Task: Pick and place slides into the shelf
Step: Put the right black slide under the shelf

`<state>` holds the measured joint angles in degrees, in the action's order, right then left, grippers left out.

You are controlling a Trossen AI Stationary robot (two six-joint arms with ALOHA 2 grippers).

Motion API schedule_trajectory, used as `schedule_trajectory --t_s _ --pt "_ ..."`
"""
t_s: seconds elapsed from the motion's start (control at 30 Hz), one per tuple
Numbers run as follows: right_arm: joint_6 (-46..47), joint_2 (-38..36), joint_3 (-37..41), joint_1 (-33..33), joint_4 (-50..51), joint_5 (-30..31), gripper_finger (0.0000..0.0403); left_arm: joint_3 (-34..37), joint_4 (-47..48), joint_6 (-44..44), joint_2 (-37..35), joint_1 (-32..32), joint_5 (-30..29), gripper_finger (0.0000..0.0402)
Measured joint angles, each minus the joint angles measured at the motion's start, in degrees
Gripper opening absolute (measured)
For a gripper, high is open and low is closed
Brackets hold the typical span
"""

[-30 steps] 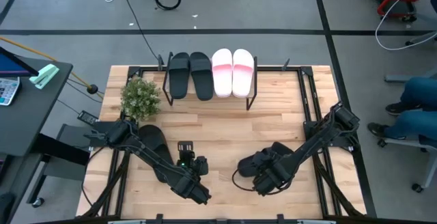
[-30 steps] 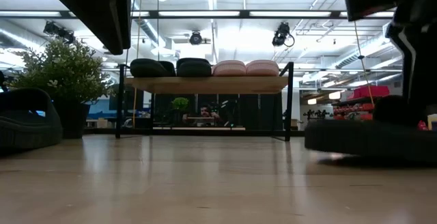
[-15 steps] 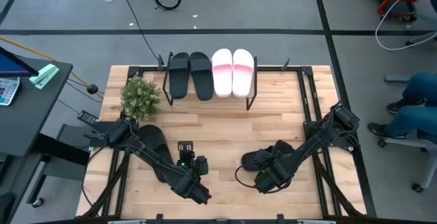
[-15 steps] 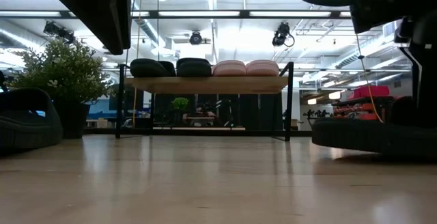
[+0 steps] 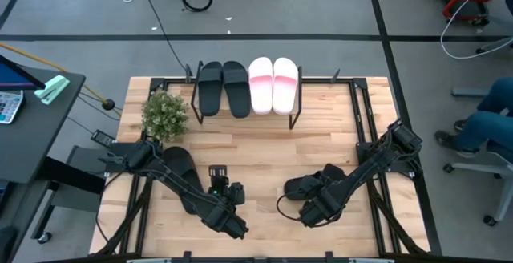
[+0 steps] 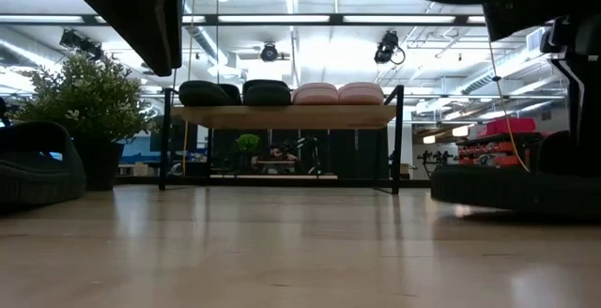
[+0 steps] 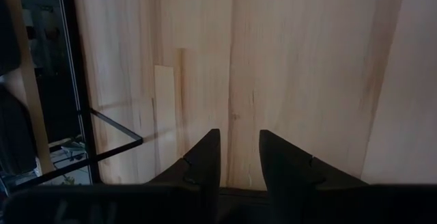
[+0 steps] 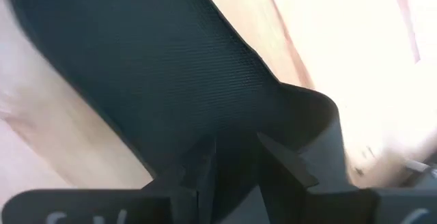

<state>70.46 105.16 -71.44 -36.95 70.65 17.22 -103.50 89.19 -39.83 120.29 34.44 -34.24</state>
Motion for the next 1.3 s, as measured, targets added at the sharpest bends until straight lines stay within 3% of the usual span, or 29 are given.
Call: schedule_trajectory --t_s 0.47,0.6,0.77,0.97,1.1,1.3 --pt "3.28 0.00 0.04 0.00 6.28 0.21 0.0101 0.00 -0.04 -0.07 0.02 0.00 0.00 0.0107" --pt "3.68 0.00 0.04 0.04 6.44 -1.30 0.0076 0.00 -0.03 -0.07 0.02 0.00 -0.02 0.0107" --pt "4.83 0.00 0.04 -0.41 6.08 -2.04 0.0012 0.00 -0.06 0.01 0.02 -0.08 -0.14 0.0107" --pt "5.34 0.00 -1.36 -2.46 5.96 -2.01 0.0010 0.00 -2.32 0.61 0.02 -1.19 -1.50 0.0107" --pt "6.55 -0.08 -5.38 -4.47 7.15 -1.90 0.0006 0.00 -8.43 5.59 0.02 -2.80 -1.70 0.0107" --pt "12.27 -0.68 -11.06 -8.00 9.78 -0.78 0.0018 0.02 -23.91 22.09 0.04 -6.08 -1.72 0.0107"
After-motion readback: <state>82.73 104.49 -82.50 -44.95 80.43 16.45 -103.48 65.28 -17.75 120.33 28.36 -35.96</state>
